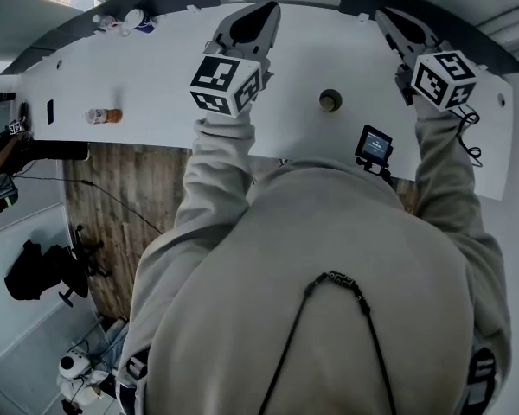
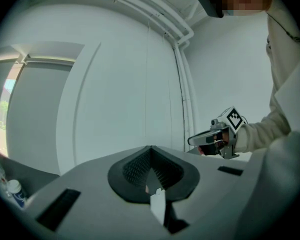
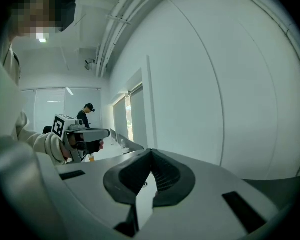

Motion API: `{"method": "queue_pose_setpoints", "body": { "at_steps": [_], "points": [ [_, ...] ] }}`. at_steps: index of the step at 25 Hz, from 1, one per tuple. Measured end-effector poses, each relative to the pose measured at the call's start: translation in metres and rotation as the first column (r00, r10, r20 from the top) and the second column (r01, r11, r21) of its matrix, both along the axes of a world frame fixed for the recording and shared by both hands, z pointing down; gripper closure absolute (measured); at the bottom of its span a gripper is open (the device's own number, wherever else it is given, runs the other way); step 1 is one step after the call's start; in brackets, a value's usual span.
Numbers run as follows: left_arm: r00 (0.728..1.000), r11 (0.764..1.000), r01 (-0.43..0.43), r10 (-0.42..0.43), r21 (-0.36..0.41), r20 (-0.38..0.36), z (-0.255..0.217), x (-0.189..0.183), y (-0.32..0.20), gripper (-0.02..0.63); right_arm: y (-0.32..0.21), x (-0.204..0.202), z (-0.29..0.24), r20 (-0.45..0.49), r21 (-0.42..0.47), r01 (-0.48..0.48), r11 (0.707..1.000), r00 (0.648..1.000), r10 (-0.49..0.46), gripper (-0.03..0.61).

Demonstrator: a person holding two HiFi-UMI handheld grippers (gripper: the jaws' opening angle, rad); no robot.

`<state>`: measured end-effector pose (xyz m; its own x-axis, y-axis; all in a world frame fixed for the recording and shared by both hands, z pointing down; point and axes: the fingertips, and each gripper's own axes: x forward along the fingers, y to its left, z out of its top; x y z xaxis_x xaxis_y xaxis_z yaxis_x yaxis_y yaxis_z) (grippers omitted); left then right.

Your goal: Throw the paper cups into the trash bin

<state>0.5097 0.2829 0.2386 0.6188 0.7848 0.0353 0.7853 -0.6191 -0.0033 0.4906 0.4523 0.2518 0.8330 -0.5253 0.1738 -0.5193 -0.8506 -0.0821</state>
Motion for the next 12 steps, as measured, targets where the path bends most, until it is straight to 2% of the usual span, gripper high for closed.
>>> {"method": "queue_pose_setpoints", "body": {
  "at_steps": [7, 12],
  "points": [
    [0.998, 1.0, -0.014, 0.013, 0.016, 0.057, 0.023, 0.005, 0.006, 0.615, -0.002, 0.003, 0.017, 0.044, -0.015, 0.003, 1.0, 0.999, -0.003, 0.56],
    [0.993, 1.0, -0.021, 0.019, 0.017, 0.117, 0.056, 0.006, 0.014, 0.615, 0.003, 0.004, 0.052, 0.109, -0.013, 0.005, 1.0, 0.994, -0.003, 0.56]
  ]
}}
